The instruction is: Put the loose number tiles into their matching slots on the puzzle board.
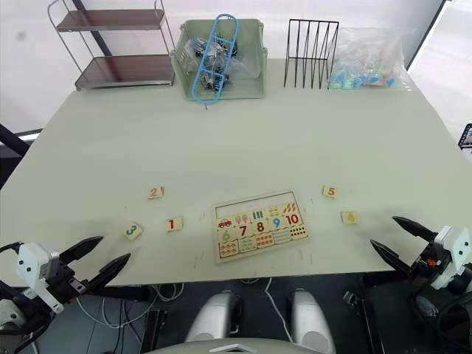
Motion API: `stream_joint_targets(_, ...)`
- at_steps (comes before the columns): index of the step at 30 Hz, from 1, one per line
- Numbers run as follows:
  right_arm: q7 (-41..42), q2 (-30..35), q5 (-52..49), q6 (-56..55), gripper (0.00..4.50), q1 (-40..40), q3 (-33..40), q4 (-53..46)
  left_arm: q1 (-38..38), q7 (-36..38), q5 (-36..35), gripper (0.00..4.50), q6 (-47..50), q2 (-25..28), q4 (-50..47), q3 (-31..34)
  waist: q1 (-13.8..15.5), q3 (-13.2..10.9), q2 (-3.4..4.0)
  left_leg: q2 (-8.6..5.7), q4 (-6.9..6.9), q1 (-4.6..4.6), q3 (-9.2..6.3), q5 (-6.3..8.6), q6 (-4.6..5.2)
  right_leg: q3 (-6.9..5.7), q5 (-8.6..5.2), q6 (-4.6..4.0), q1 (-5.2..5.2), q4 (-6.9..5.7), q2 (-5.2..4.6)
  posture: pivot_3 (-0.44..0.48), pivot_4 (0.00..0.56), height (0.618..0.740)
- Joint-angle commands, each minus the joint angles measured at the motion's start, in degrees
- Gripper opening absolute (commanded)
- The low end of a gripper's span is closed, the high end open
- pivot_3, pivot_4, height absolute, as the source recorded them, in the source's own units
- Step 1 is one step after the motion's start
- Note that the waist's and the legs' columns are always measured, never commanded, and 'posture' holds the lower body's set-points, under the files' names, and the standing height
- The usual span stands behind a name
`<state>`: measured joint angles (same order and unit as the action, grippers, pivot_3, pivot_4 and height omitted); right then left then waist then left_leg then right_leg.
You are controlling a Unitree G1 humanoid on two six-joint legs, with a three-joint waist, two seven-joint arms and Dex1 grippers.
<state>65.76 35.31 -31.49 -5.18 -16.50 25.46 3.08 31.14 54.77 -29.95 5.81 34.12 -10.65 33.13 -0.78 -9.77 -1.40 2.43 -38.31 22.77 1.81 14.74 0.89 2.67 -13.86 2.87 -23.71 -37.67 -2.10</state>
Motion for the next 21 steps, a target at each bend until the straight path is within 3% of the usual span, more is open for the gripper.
stream_joint_targets(1, 0.0, 0.4, -0.1, -1.0, 4.45, 0.2, 0.7, -0.4, -0.3, 0.4, -0.1, 4.50, -1.4, 0.0, 0.0, 0.2, 0.0, 0.0, 0.00, 0.00, 0.00, 0.00, 0.00, 0.00, 0.00, 0.00, 0.00, 0.00, 0.00, 0.00, 0.00, 0.000, 0.150, 0.740)
stream_joint_targets(21, 0.9, -1.4, 0.5, -5.5, 4.45, 2.1, 0.1, 3.3, -5.2, 4.3, -0.3, 4.50, -1.9, 2.6, 2.6, -0.2, 0.1, 0.0, 0.00, -0.01, 0.00, -0.01, 0.00, 0.00, 0.00, -0.01, 0.00, 0.00, 0.01, -0.01, 0.01, 0.000, 0.150, 0.740)
